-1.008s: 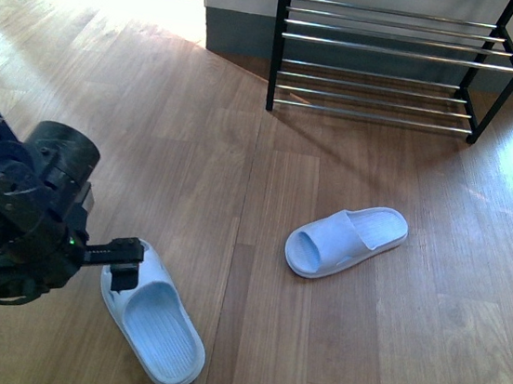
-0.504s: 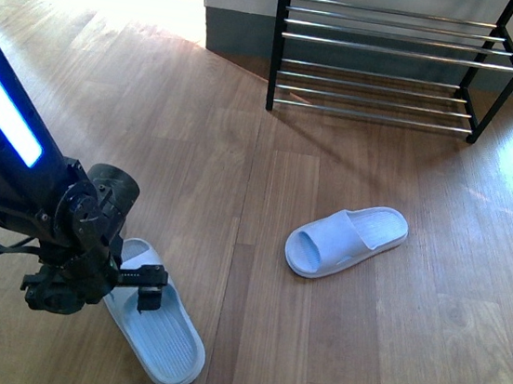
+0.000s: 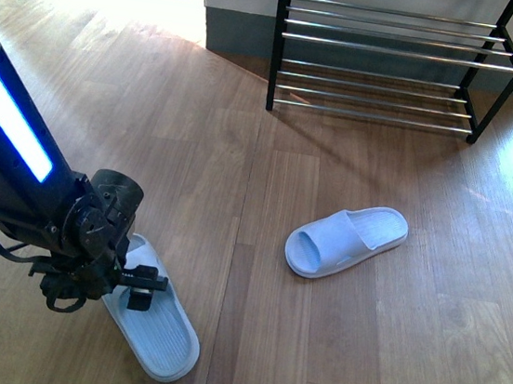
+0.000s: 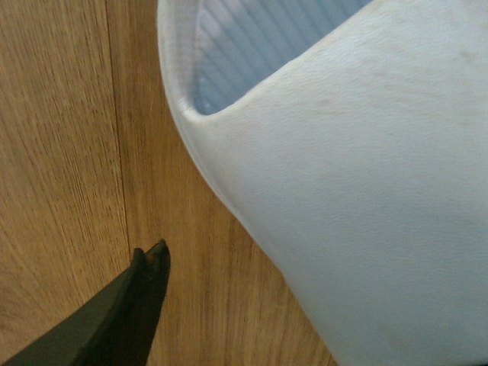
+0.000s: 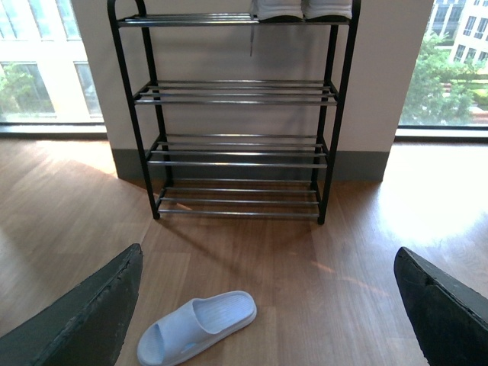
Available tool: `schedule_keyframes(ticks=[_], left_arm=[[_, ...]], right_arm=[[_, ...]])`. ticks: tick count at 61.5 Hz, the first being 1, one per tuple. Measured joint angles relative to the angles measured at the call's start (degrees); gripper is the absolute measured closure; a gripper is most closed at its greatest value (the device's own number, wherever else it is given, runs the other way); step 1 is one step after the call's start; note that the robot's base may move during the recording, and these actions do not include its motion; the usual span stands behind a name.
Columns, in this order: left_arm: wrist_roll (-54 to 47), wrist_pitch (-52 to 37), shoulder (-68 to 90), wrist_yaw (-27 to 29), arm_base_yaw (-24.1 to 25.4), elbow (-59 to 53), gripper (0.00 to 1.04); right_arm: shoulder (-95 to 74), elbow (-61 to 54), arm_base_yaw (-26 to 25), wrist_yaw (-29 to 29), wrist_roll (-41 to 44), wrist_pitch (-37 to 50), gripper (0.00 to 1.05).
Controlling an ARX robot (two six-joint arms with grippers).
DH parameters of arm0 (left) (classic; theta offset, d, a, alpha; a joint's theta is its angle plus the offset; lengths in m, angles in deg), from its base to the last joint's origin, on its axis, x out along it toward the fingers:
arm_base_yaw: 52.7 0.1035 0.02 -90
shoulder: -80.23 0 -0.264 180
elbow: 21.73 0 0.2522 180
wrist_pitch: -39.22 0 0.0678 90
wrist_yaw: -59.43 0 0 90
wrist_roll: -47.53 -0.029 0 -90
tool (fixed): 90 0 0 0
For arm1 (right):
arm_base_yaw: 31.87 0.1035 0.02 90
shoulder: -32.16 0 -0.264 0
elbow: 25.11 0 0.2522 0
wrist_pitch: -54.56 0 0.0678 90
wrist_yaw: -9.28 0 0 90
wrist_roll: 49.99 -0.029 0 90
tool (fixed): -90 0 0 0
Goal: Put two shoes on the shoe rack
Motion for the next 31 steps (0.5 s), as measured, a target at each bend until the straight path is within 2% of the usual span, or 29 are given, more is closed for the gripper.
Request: schedule_keyframes(ticks=[13,24,31], left_arm=[[-1.46,-2.73,0.00,2.73,0.11,-1.09,0.65],[-1.22,-2.75,-0.61,5.42,1.18,-1.44,1.02],[-0.39,-5.20,-4.85,5.49,2.27,-5.60,1.03]], right_arm=[[0.00,0.00,0.00,0.00,0.00,0.00,0.09],[0.00,0.00,0.00,0.00,0.00,0.00,0.09],[0.00,0.00,0.00,0.00,0.00,0.00,0.09]])
